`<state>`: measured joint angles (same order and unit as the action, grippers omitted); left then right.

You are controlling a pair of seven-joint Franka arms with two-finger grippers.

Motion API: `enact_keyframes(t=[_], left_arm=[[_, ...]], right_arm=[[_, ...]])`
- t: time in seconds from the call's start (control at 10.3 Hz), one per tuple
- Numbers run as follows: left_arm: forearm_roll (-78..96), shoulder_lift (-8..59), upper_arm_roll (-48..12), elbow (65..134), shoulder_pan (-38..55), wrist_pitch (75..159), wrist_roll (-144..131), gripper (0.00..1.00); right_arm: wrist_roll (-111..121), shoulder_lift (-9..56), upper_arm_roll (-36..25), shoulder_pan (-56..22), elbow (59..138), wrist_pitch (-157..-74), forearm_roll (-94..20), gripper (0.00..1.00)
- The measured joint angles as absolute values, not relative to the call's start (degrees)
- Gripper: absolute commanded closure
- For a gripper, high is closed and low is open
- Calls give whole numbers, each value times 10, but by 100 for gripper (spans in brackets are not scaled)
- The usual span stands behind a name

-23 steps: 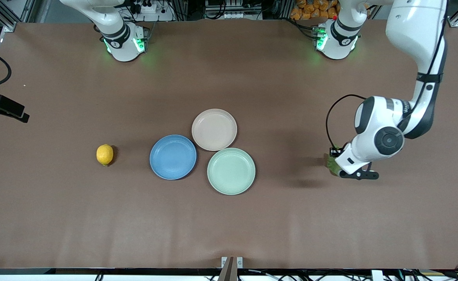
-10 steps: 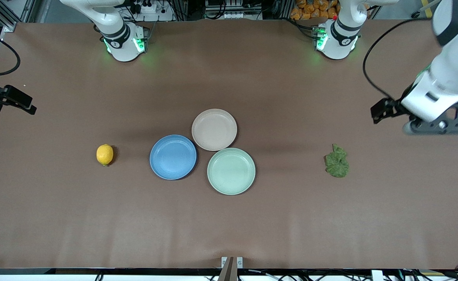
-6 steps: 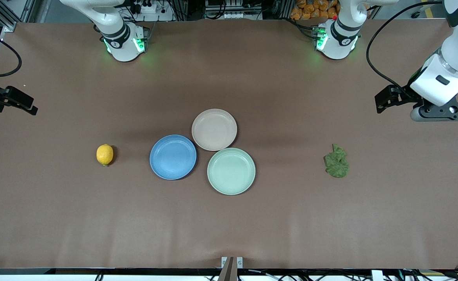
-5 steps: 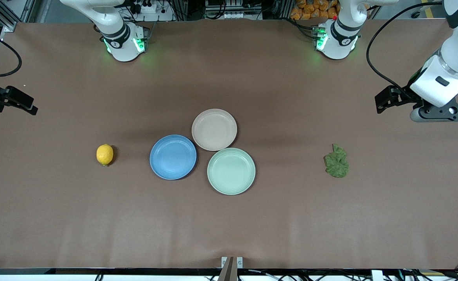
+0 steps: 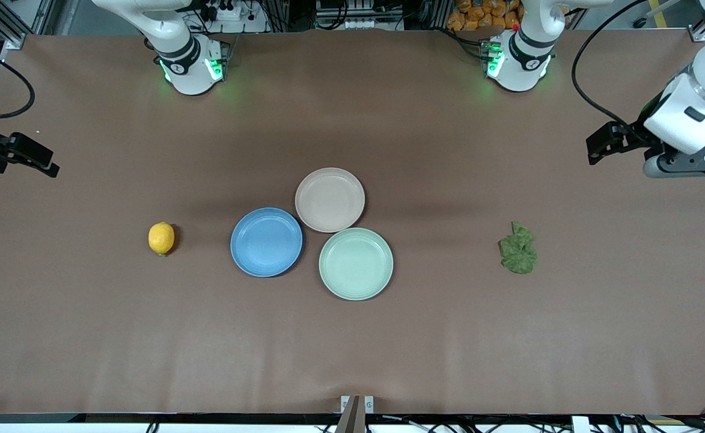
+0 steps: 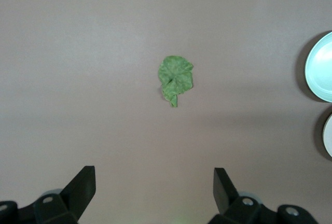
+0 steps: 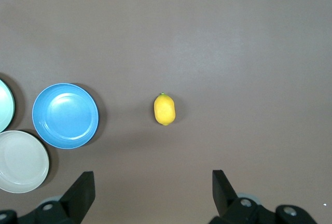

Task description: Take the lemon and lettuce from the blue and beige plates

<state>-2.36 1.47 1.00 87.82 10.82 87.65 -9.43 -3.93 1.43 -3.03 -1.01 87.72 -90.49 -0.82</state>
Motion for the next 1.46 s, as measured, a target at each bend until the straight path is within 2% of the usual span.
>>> enact_keyframes(t=[1.46], left_arm=[[-24, 10, 10, 879, 107, 877, -79, 0]], right_arm=[[-40, 14, -31, -10, 877, -901, -8, 0]])
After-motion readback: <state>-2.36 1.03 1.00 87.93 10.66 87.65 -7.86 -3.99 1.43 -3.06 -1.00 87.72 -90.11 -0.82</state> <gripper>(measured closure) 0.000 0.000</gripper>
